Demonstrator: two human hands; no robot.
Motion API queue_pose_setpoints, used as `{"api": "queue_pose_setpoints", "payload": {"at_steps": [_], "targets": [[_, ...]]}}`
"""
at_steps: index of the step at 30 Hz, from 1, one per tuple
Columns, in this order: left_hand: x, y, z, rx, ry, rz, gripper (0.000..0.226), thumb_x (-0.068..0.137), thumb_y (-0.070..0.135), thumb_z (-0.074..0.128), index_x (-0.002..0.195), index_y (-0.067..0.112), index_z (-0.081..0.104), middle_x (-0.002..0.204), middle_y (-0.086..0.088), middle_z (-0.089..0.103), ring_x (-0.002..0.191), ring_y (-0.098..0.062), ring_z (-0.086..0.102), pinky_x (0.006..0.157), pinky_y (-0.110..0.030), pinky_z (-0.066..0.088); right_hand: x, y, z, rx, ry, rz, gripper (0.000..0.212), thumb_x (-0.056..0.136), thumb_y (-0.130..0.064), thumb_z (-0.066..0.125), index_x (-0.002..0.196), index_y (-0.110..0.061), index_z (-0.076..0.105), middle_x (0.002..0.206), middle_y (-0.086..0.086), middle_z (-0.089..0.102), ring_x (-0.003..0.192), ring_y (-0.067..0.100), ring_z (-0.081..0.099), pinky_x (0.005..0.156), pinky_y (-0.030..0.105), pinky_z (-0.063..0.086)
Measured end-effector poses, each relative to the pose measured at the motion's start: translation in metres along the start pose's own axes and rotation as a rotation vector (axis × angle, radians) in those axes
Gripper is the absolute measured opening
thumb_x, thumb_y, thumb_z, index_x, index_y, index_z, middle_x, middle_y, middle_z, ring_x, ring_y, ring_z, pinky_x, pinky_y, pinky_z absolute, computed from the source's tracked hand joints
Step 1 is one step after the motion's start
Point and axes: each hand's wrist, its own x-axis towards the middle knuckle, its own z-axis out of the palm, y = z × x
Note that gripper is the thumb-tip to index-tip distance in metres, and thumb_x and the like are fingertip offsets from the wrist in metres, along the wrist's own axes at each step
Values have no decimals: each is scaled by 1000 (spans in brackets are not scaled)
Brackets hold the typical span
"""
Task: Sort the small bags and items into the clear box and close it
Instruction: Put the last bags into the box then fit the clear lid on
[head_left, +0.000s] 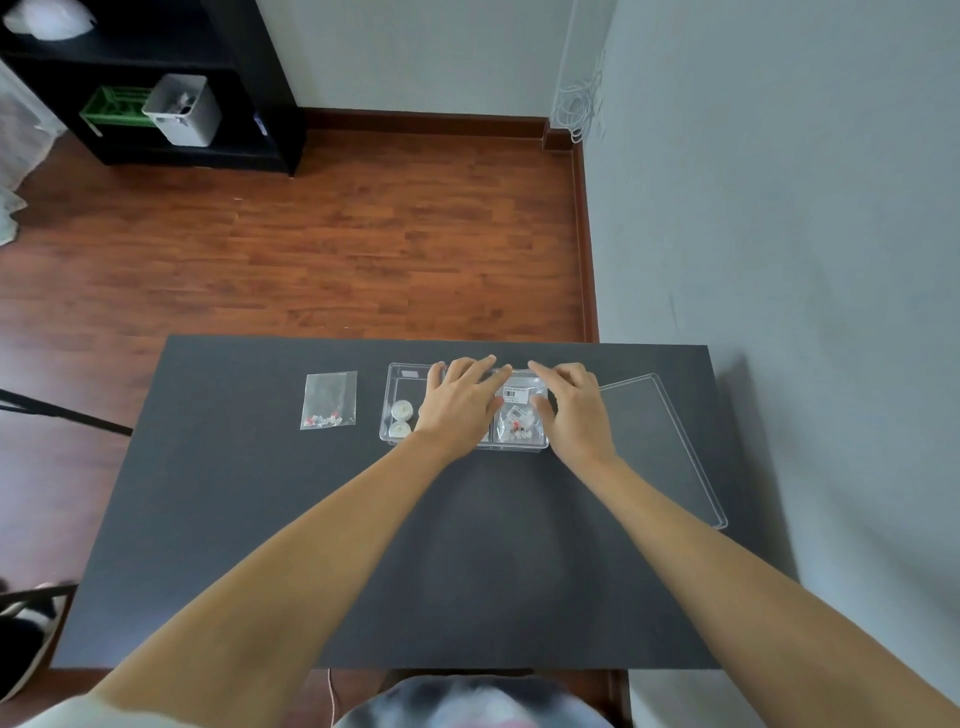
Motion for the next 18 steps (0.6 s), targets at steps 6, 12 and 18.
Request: {"api": "queue_pose_setpoints", "payload": {"at_steps": [6, 12, 18], "targets": [[-5, -6, 0, -27, -18, -6, 47, 101, 39, 36, 146, 27, 32, 156, 0, 29, 142, -22, 26, 115, -52, 17, -2, 4, 3, -87, -33, -32, 39, 97, -18, 53, 135, -18, 54, 114, 7, 60, 98, 27, 52, 85, 42, 53], [-32, -42, -17, -278, 188, -296, 46, 101, 32, 38, 146, 22, 34, 157, -2, 27, 143, -24, 24, 117, -47, 18, -13, 5, -2, -67, -110, -32, 49, 98, -18, 48, 146, -20, 38, 115, 9, 64, 99, 33, 54, 92, 45, 48], [-73, -111, -28, -315, 124, -767, 57, 97, 28, 45, 149, 22, 23, 157, -13, 17, 143, -32, 18, 113, -52, 22, -32, 4, 2, -13, -148, 89, 53, 99, -18, 46, 149, -13, 29, 100, 6, 68, 93, 34, 55, 88, 46, 47]]}}
